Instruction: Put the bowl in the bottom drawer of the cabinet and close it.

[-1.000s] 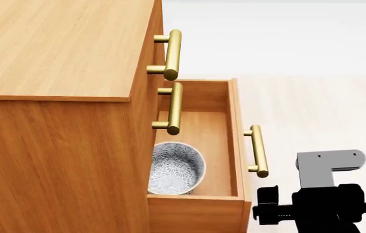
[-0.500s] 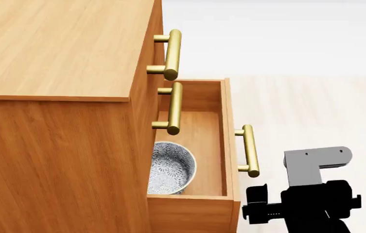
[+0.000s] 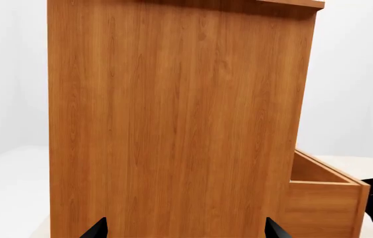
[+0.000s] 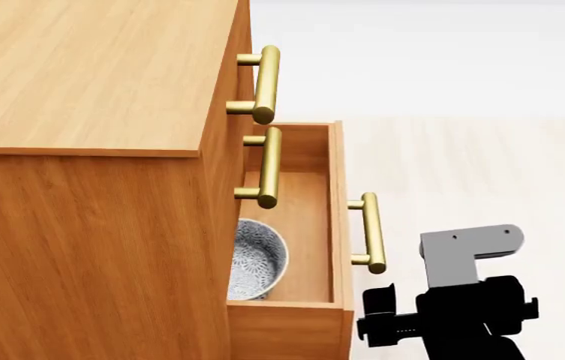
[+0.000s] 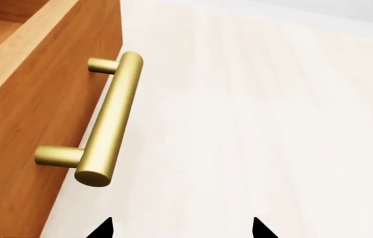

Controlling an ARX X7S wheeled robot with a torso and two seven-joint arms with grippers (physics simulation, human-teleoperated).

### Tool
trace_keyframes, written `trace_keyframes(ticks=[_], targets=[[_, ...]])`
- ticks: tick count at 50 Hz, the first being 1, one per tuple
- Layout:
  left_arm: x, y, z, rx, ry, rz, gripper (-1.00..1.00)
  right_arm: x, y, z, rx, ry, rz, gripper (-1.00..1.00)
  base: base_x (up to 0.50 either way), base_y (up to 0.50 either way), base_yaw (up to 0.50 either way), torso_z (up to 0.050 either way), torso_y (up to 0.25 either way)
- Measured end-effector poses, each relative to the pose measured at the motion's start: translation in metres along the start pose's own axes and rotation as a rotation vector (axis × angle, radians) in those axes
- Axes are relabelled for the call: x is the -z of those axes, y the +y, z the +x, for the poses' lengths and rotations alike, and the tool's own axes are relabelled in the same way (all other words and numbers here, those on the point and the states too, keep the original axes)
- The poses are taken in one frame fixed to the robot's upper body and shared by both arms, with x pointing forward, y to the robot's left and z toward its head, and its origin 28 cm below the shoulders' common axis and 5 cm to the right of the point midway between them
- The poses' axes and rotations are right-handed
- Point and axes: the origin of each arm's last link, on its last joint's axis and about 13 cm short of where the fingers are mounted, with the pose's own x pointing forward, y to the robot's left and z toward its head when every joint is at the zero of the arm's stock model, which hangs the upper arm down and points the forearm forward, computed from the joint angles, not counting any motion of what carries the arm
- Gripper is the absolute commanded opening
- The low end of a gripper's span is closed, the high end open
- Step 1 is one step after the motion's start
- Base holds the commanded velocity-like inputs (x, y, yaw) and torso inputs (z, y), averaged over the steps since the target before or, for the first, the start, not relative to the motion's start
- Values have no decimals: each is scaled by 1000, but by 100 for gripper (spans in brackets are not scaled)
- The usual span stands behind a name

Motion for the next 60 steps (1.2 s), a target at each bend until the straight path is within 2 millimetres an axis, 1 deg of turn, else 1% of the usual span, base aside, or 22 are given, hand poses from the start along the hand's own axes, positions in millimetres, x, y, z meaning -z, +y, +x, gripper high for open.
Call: trace_keyframes(ticks=[30,60], targets=[[1,0,0,-1,-1,-4,100,-2,16,2,-32,-11,-14,100,0,0,0,0,0],[0,0,0,-6,-1,-9,100,0,36,3,-54,-24,-83,100,0,0,0,0,0]])
